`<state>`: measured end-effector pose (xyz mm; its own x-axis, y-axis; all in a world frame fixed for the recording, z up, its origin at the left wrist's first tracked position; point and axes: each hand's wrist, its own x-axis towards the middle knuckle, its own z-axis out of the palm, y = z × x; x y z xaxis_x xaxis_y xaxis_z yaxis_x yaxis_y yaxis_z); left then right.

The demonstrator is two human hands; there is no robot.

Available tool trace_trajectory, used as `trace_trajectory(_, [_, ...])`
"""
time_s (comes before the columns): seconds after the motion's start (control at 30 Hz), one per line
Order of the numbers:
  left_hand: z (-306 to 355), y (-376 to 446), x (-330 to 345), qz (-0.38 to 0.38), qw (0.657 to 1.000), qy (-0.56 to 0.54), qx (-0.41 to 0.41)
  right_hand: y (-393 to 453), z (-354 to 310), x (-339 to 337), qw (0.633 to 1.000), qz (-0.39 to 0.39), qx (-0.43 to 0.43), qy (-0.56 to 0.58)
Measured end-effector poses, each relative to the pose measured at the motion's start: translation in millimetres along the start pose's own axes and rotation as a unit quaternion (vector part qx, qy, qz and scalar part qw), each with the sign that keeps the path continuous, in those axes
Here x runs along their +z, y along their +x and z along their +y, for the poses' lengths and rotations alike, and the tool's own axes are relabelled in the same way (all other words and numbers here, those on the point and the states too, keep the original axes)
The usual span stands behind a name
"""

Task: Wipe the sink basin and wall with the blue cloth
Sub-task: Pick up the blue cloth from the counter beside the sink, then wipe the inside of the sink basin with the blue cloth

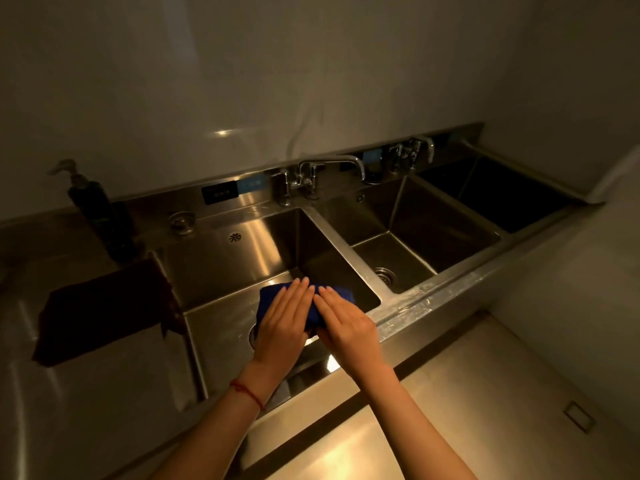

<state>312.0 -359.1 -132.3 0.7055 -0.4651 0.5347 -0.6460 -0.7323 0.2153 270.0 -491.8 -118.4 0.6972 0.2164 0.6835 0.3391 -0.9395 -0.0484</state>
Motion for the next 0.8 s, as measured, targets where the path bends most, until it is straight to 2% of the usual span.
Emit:
trace_trajectory(0.47, [35.0, 63.0, 39.3, -0.029, 0.995, 0.005, 0.093, -6.9, 80.7, -13.6, 0.998, -0.029, 0.052, -0.020])
trace_trajectory(0.8, [30.8, 124.2, 78.4, -0.060, 0.992, -0.016, 0.108, -2.1, 144.4, 1.8, 0.978, -0.090, 0.170, -0.080])
